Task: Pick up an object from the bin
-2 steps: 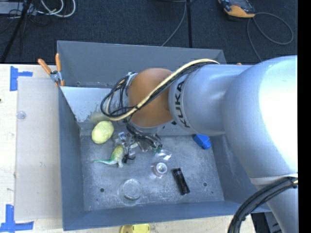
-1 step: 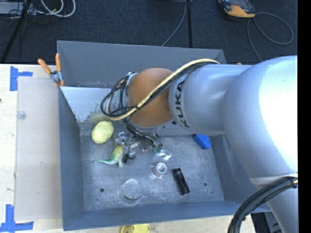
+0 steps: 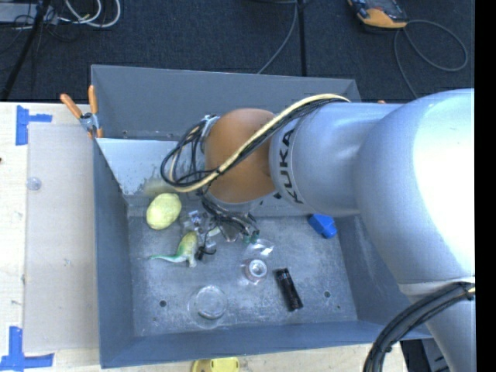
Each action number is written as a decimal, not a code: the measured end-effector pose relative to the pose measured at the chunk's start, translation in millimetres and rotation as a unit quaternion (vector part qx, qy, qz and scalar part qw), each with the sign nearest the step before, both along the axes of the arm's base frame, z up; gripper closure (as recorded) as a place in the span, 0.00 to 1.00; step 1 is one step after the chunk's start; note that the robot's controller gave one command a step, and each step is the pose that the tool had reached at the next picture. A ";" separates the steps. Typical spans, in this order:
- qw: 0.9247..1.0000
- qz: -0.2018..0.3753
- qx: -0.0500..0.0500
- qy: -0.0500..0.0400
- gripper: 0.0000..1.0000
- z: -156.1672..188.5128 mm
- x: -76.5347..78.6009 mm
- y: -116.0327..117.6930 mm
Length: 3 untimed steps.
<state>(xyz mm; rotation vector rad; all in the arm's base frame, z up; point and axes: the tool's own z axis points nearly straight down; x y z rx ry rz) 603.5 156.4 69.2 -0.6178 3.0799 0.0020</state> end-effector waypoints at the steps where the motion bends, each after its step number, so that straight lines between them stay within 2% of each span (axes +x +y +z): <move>1: 1.000 -0.001 -0.001 0.003 1.00 4.7 -1.7 -0.3; 2: 1.000 -0.001 -0.001 0.006 1.00 25.5 -3.5 -0.6; 3: 1.000 -0.001 -0.001 0.002 1.00 48.2 -1.2 0.1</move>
Offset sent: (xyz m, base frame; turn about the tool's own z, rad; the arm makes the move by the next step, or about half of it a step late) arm 0.0001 0.0000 0.0065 0.0000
